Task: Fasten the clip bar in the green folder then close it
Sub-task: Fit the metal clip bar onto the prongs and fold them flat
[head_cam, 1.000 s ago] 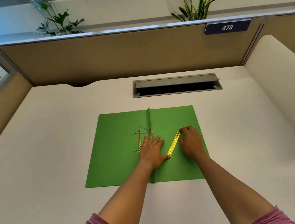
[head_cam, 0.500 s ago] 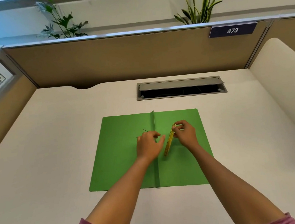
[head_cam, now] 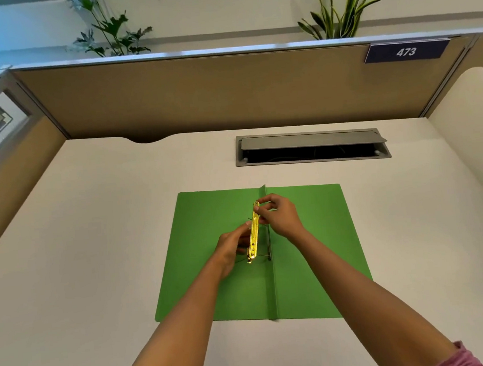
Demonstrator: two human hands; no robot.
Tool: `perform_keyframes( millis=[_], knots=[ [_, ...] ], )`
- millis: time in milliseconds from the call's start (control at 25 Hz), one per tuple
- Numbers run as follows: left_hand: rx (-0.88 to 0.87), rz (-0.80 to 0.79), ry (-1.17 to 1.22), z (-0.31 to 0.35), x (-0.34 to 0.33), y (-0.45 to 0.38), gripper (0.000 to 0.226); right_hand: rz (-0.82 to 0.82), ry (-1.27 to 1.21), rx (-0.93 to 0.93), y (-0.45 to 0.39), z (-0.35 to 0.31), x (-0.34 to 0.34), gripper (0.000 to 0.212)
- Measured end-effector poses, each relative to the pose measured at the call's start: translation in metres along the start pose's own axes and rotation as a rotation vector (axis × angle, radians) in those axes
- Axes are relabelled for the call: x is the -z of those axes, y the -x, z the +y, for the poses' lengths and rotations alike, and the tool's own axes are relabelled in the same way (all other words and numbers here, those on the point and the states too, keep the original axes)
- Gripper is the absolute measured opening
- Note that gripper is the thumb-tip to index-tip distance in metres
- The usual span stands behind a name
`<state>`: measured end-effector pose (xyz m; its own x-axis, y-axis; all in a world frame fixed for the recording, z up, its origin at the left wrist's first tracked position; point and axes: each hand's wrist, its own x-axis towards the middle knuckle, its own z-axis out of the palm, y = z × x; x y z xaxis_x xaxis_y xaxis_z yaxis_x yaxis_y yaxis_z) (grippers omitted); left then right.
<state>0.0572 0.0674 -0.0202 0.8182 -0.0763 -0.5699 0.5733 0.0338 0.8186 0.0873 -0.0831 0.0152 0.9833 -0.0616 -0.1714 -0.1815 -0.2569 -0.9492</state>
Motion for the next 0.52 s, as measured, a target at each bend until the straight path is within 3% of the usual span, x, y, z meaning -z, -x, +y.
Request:
perform_keyframes(
  millis=[360,520],
  knots=[
    [-0.005,0.003,0.139,-0.01,0.008,-0.003,0.015,-0.009,0.03,-0.015,-0.01,0.011,-0.019,0.022],
    [0.024,0.025,0.183,-0.008,0.006,-0.004,0.015,0.04,0.313,0.172,-0.007,0.025,-0.016,0.021]
  ],
)
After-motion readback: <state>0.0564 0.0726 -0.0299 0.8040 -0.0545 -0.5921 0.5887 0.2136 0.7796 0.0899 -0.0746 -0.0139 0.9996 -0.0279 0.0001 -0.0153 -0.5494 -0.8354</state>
